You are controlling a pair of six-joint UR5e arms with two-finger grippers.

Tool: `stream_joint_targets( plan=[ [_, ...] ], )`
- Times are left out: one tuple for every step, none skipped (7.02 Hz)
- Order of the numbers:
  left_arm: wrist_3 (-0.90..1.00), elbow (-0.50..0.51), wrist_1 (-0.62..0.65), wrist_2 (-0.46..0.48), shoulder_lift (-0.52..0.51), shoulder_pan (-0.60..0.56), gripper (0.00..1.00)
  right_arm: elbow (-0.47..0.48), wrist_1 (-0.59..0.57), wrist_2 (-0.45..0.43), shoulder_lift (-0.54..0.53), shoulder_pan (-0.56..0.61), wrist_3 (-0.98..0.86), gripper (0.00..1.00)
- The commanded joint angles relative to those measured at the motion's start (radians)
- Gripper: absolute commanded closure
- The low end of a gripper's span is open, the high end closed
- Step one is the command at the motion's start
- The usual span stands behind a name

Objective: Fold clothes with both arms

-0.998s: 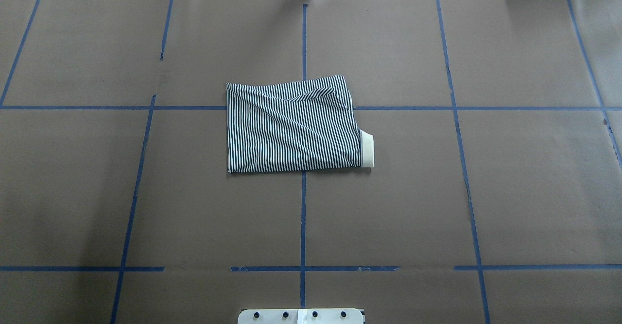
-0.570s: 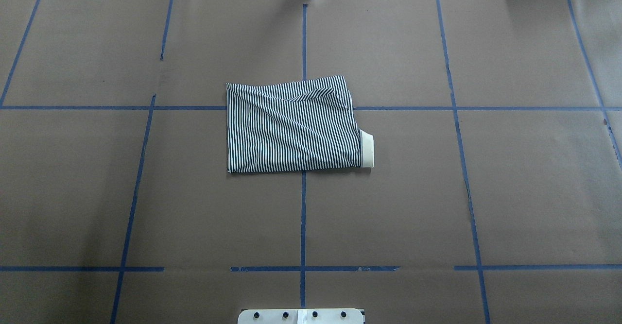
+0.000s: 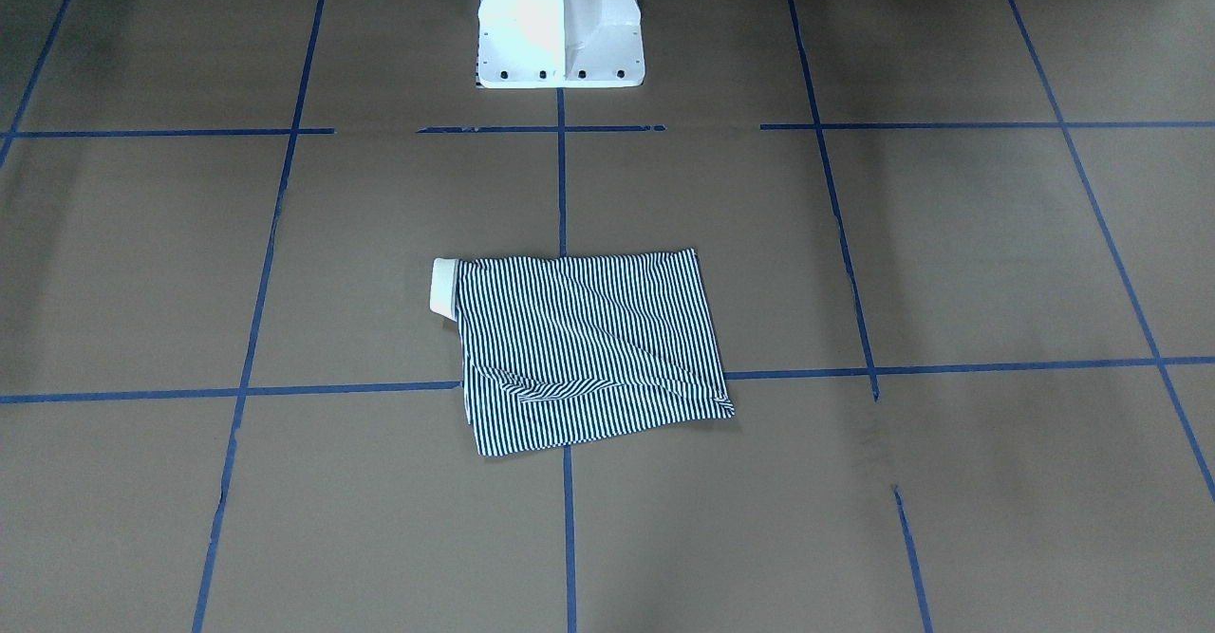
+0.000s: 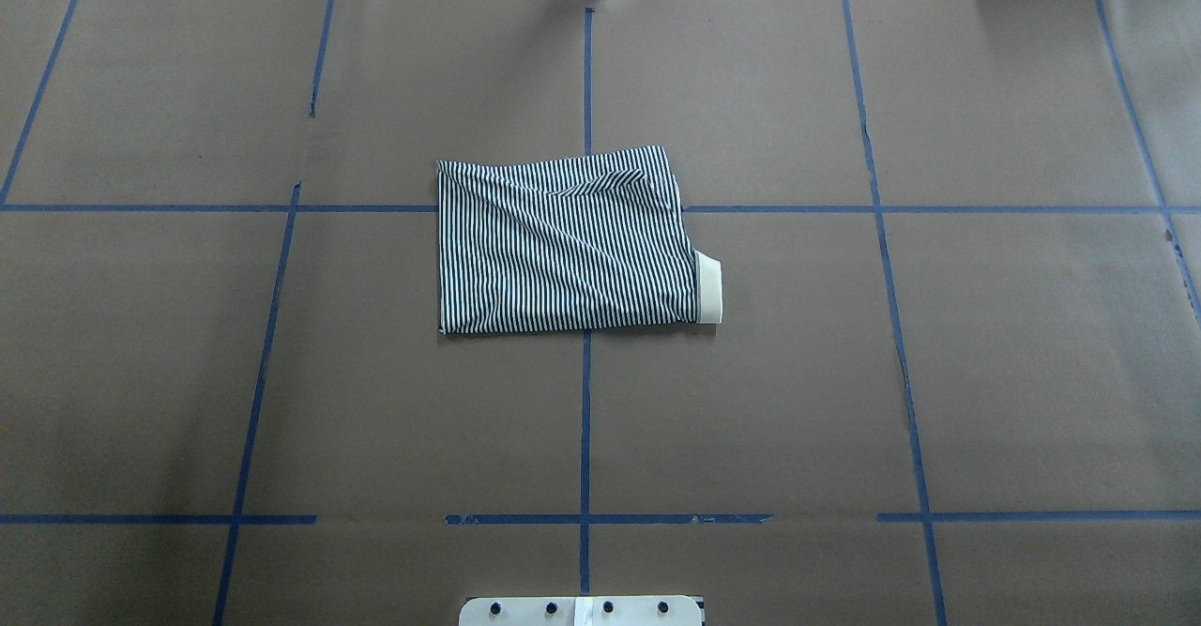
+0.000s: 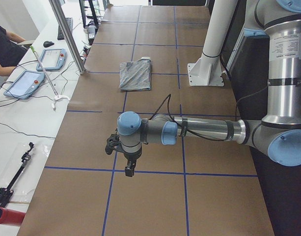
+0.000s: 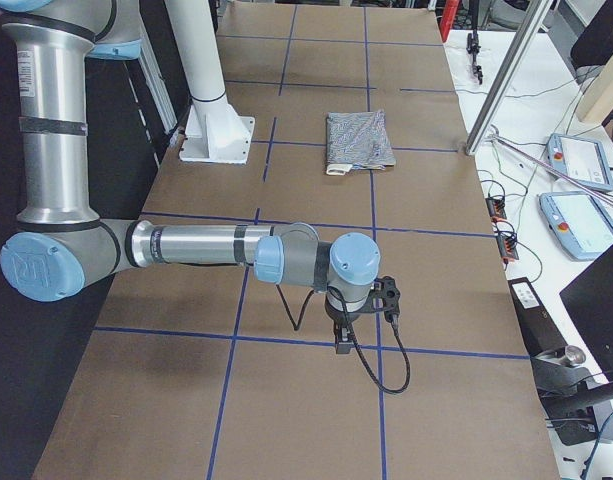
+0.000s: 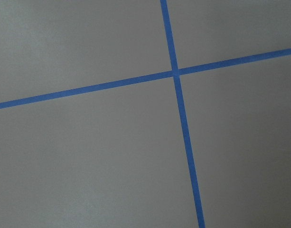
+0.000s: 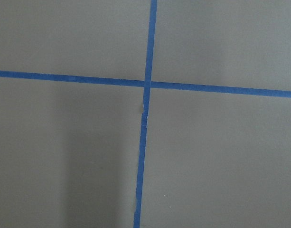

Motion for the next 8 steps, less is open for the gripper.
stream_joint_targets(
  plan=[
    [0.0, -0.001, -0.001, -0.001, 0.0, 0.0, 0.0, -0.01, 0.026, -0.002, 0.001, -0.027, 0.027, 0.0],
    [-0.002, 0.0, -0.001, -0.001, 0.0, 0.0, 0.0, -0.01, 0.026, -0.002, 0.001, -0.028, 0.029, 0.0],
    [-0.002, 0.002, -0.001, -0.003, 0.0, 0.0, 0.0, -0.01, 0.026, -0.001, 0.001, -0.028, 0.032, 0.0],
    [-0.014, 0.005, -0.002, -0.004, 0.0, 0.0, 0.0, -0.008, 0.026, -0.001, 0.001, -0.03, 0.039, 0.0],
    [-0.103, 0.002, -0.009, -0.004, 0.0, 0.0, 0.0, -0.007, 0.027, -0.001, 0.001, -0.03, 0.04, 0.0],
    [-0.142, -0.001, -0.01, -0.004, 0.0, 0.0, 0.0, -0.007, 0.027, 0.001, 0.002, -0.028, 0.04, 0.0],
    [-0.143, -0.001, -0.012, -0.004, 0.0, 0.0, 0.0, -0.007, 0.027, 0.001, 0.004, -0.028, 0.04, 0.0],
    [-0.143, -0.001, -0.012, -0.004, 0.0, 0.0, 0.0, -0.007, 0.027, 0.001, 0.007, -0.028, 0.04, 0.0]
  ],
)
